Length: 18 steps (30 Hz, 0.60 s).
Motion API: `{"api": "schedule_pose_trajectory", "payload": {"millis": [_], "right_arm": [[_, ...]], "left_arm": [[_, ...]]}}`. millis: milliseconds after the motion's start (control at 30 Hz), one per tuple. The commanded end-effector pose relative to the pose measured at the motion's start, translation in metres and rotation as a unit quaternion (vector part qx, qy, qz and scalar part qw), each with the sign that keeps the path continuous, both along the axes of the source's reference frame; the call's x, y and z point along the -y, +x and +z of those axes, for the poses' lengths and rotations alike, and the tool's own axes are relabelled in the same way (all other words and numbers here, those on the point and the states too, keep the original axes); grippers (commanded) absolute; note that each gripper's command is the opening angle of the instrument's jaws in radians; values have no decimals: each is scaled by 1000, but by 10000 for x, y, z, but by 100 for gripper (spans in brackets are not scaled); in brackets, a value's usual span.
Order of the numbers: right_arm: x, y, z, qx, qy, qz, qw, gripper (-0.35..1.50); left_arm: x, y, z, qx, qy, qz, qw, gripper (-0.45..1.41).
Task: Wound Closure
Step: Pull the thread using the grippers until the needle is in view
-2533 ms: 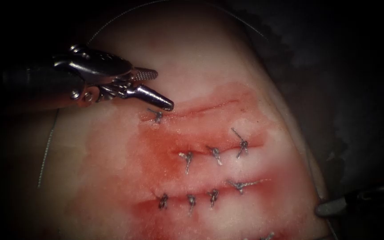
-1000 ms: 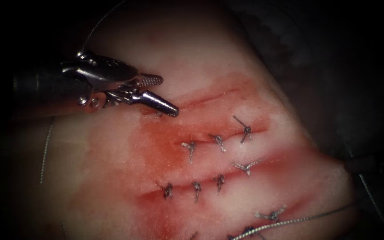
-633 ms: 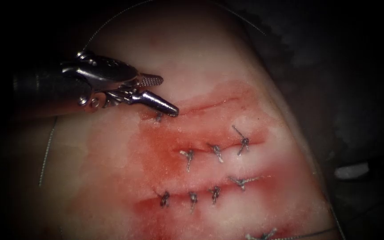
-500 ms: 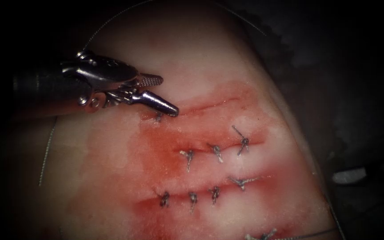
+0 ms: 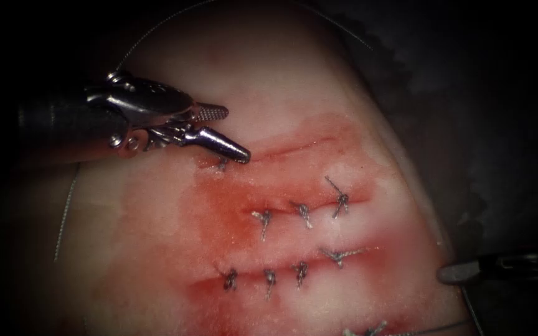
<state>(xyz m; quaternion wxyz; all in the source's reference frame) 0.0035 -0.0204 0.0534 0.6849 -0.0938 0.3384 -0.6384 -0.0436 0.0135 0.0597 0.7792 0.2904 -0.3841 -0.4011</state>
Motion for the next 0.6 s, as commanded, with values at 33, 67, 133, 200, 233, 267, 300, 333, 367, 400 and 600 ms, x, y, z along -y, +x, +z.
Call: {"api": "schedule_pose_trajectory", "payload": {"millis": [33,67,133,200,233,267,300,333,367,400,600], "right_arm": [[5,5,8,0,10,4,1000,74],[5,5,8,-1,15,4,1000,63],[5,4,6,-5,29,-2,1000,31],[4,4,3,-6,39,-3,999,17],[3,4,1,-7,40,-4,999,17],[3,3,0,-7,41,-4,999,14],[2,3,-1,-7,42,-5,999,10],[1,2,-3,-7,42,-5,999,10],[1,1,-4,-6,41,-5,999,12],[0,0,-4,-6,40,-4,999,12],[-3,-2,-5,-2,32,2,999,68]], "left_arm": [[-7,-6,3,1,-2,0,1000,93],[-7,-6,3,1,-2,0,1000,93],[-7,-6,3,1,-2,0,1000,93],[-7,-6,3,1,-2,0,1000,93],[-7,-6,3,1,-2,0,1000,93],[-6,-6,3,1,-2,0,1000,93],[-6,-6,3,1,-2,0,1000,93],[-6,-6,3,1,-2,0,1000,93],[-6,-6,3,1,-2,0,1000,93],[-6,-6,3,1,-2,0,1000,93],[-5,-7,4,2,-3,1,1000,93]]}}
